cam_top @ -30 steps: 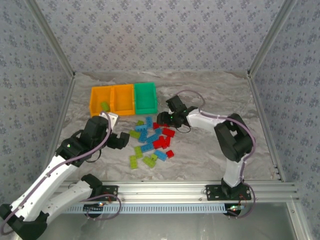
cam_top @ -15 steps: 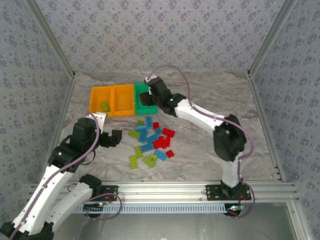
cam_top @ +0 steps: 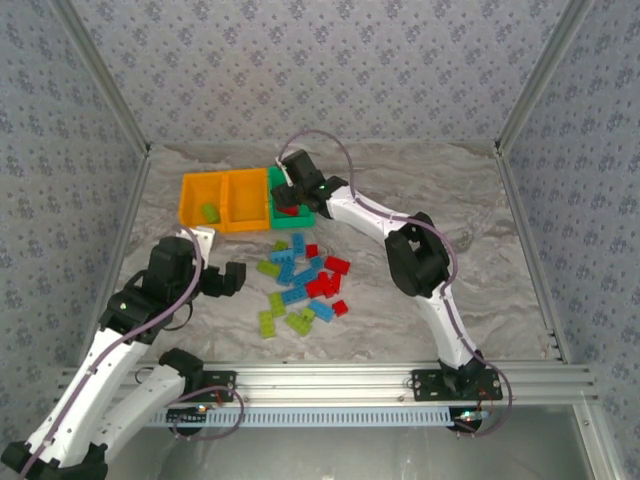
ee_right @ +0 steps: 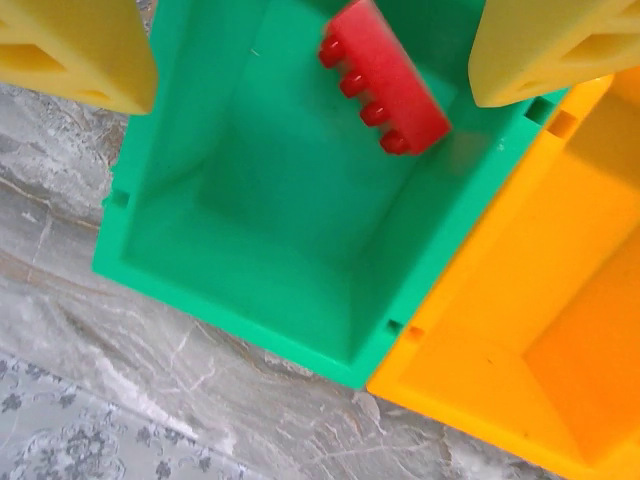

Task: Sort the legos into containers by color

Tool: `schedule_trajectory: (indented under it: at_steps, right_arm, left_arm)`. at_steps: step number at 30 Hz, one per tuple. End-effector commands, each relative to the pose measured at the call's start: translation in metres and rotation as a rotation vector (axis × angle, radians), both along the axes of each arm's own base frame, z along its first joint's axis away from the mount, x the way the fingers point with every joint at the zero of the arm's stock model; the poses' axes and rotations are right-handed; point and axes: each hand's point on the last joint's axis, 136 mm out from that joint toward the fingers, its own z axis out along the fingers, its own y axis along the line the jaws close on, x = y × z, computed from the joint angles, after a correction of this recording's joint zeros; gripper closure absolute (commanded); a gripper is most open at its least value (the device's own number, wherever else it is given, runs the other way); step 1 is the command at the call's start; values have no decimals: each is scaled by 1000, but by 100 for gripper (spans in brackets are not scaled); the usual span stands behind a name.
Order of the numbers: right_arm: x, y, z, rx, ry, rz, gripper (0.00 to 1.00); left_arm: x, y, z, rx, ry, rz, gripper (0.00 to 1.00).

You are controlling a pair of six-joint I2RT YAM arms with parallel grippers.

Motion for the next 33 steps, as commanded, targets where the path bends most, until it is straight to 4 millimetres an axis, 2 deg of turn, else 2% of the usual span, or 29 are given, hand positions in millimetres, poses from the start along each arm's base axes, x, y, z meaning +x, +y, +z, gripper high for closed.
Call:
schedule_trajectory:
  at_steps: [1, 3, 6, 8, 11, 15, 16, 20, 25, 29, 33]
  right_arm:
    - [-11, 0, 45, 22, -35, 26, 16]
    - [-23, -4, 70, 57, -44, 31, 16]
    - [-55, -18, 112, 146, -37, 52, 15]
    - [-82, -40, 140, 194, -27, 37, 13]
    - [-130, -74, 155, 228, -14, 49, 10]
    - [-196, -115, 146, 293, 16, 90, 4]
    - [-210, -124, 133, 288, 46, 84, 3]
    - [-244, -151, 107, 285, 119, 46, 2]
    - [-260, -165, 80, 265, 186, 9, 1]
    - [-263, -168, 72, 255, 204, -14, 1]
    - [-262, -169, 72, 259, 203, -27, 1]
  left_arm:
    - [2, 0, -1, -5, 7, 6, 1]
    - [2, -2, -2, -18, 19, 7, 1]
    - [8, -11, -2, -114, 54, 58, 1]
    - [16, -22, -9, -202, 95, 115, 1]
    - [31, -51, -19, -260, 119, 114, 1]
    - [53, -84, -51, -202, 197, 85, 1]
    - [59, -88, -59, -187, 227, 99, 1]
    - [84, -110, -91, -138, 319, 187, 1]
    - [104, -124, -128, -66, 382, 242, 1]
    - [115, -124, -142, -11, 384, 256, 1]
    - [120, -115, -153, 72, 384, 292, 10]
